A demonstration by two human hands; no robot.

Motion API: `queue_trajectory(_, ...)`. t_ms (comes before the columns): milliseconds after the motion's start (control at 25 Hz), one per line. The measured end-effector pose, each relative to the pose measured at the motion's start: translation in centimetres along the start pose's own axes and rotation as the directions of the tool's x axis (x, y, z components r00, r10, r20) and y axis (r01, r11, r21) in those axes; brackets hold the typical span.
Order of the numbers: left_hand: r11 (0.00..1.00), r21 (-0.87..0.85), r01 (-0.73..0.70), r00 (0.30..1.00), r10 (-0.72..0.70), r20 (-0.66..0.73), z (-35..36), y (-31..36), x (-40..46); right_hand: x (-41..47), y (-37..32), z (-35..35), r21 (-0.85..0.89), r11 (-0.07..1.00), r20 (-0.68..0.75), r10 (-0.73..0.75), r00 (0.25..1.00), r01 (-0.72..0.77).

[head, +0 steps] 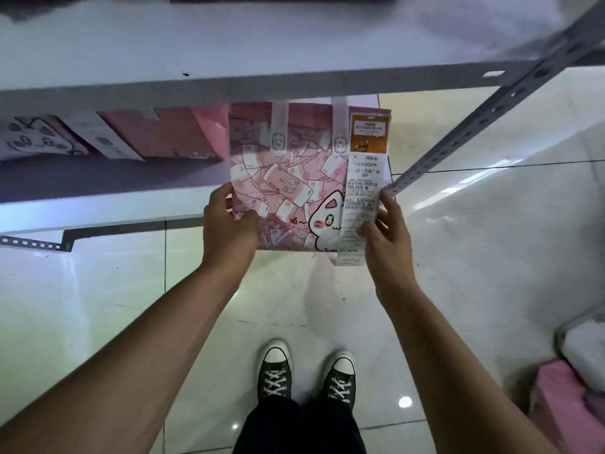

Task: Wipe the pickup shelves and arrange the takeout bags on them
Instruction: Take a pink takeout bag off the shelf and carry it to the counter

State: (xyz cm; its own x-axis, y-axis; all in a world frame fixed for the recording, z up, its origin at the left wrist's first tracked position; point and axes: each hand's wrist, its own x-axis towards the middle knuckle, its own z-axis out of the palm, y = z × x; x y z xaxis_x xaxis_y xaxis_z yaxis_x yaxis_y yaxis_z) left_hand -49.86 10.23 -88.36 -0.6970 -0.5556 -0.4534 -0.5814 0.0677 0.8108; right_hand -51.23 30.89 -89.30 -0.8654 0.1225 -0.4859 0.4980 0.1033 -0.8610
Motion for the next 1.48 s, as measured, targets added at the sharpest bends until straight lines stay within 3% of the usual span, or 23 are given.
queue_trajectory(280,0.997,0.07,0.026,0.999,-0.029,0.044,-1.1,1.5,-7.9,-7.4,-1.1,-4.6,0.027,0.994,-0.022,0.108,0.994,-0.107)
queue_trajectory(640,0.997,0.075,0.015,0.994,-0.023,0.104,0.3,6.5,-19.9,-16.0,-7.1,-14.8,0.047,0.995,-0.065,0.087,0.994,-0.084)
queue_trajectory(1000,0.98,0.087,-0.181,0.951,0.152,0.268,3.7,17.9,-33.5,-25.8,-17.3,-27.7,0.143,0.989,-0.219,0.008,0.976,0.024)
queue_trajectory(1240,0.955,-0.012,-0.296,0.871,0.275,0.408,7.2,26.5,-41.7,-31.5,-23.2,-37.0,0.222,0.966,-0.352,-0.048,0.935,0.133)
queue_trajectory(1480,0.915,-0.166,-0.368,0.717,0.393,0.576,12.2,34.6,-49.0,-35.8,-27.9,-46.0,0.255,0.929,-0.518,-0.102,0.849,0.267)
